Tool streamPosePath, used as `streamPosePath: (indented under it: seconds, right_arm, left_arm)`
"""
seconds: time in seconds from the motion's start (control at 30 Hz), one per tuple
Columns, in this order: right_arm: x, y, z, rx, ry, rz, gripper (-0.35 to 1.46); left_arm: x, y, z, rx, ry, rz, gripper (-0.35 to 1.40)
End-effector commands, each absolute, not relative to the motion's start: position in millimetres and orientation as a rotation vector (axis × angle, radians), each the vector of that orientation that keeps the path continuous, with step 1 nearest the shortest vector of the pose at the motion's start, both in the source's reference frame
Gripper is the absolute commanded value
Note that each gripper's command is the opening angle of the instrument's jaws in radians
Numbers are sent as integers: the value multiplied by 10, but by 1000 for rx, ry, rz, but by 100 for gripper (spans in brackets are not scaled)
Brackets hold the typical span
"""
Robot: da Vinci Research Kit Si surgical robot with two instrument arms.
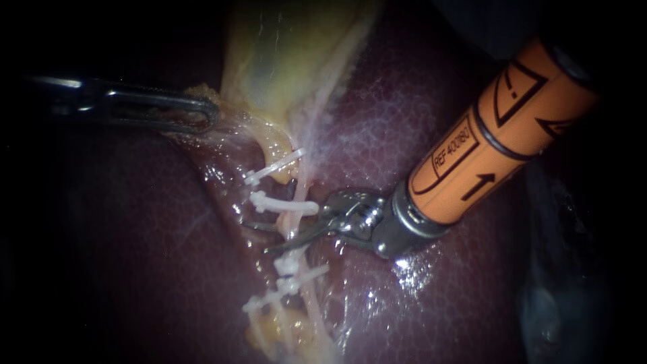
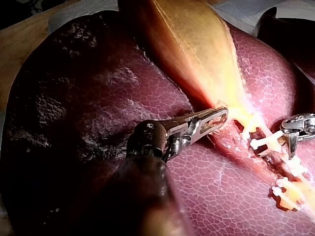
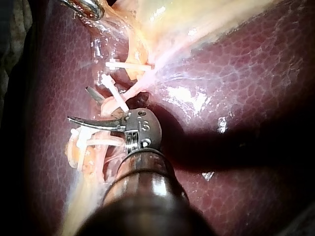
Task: Go to the cutting position right tube
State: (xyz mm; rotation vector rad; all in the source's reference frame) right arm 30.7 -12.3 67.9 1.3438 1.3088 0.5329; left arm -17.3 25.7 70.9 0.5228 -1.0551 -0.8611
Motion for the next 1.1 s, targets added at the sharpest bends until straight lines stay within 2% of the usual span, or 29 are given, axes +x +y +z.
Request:
streamPosePath:
  seconds: [0.03,0.3,0.47,0.6,1.1]
  right_arm:
    - [308,-123,678,1337,1321,525,126]
    - [319,-118,654,1206,1443,407,113]
    - [319,-105,631,1135,1485,413,109]
    - [318,-96,620,1117,1492,428,111]
    - [318,-97,624,1115,1492,427,113]
  left_arm:
    - [-173,257,710,522,-1055,-861,-35]
    - [-173,258,711,523,-1055,-861,-35]
    - [-173,258,711,523,-1055,-861,-35]
    - [-173,258,711,523,-1055,-861,-35]
    - [-173,258,711,523,-1055,-861,-35]
